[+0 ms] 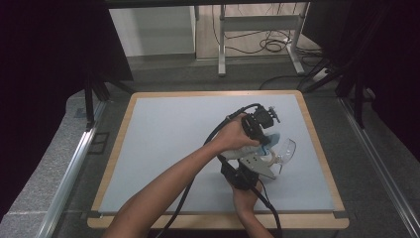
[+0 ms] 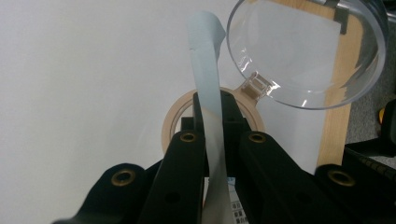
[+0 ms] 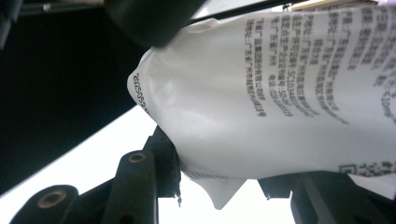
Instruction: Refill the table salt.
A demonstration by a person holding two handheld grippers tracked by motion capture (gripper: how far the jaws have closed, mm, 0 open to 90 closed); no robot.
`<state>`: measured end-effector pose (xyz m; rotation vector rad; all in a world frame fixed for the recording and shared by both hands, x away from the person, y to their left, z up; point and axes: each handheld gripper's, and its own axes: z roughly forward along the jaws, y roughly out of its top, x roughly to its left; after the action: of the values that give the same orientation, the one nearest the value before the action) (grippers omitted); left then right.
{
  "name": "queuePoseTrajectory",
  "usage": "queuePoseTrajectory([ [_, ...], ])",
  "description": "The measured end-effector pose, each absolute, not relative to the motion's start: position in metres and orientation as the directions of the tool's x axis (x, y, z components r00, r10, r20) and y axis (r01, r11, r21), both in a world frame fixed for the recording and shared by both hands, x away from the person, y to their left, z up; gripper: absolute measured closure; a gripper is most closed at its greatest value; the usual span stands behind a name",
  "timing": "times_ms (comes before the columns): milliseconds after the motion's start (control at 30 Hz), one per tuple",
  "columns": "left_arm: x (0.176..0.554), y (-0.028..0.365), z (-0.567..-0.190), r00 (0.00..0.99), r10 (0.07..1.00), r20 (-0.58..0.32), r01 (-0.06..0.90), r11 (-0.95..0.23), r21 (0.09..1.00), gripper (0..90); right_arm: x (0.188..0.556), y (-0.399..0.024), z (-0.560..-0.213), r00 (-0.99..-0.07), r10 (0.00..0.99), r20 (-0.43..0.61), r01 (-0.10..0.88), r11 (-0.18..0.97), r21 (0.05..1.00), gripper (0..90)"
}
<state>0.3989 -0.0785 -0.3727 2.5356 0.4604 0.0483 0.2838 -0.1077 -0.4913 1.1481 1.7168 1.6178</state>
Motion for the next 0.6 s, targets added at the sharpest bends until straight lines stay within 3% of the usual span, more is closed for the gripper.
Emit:
queuePoseTrajectory([
  [600, 0.391, -0.042, -0.368, 0.934, 0.346, -0.091, 0.327, -0.723, 0.609, 90.0, 0.275, -0.115, -0.509, -0.536, 0.840, 0.085, 0.283, 0.084, 0.955, 52.3],
])
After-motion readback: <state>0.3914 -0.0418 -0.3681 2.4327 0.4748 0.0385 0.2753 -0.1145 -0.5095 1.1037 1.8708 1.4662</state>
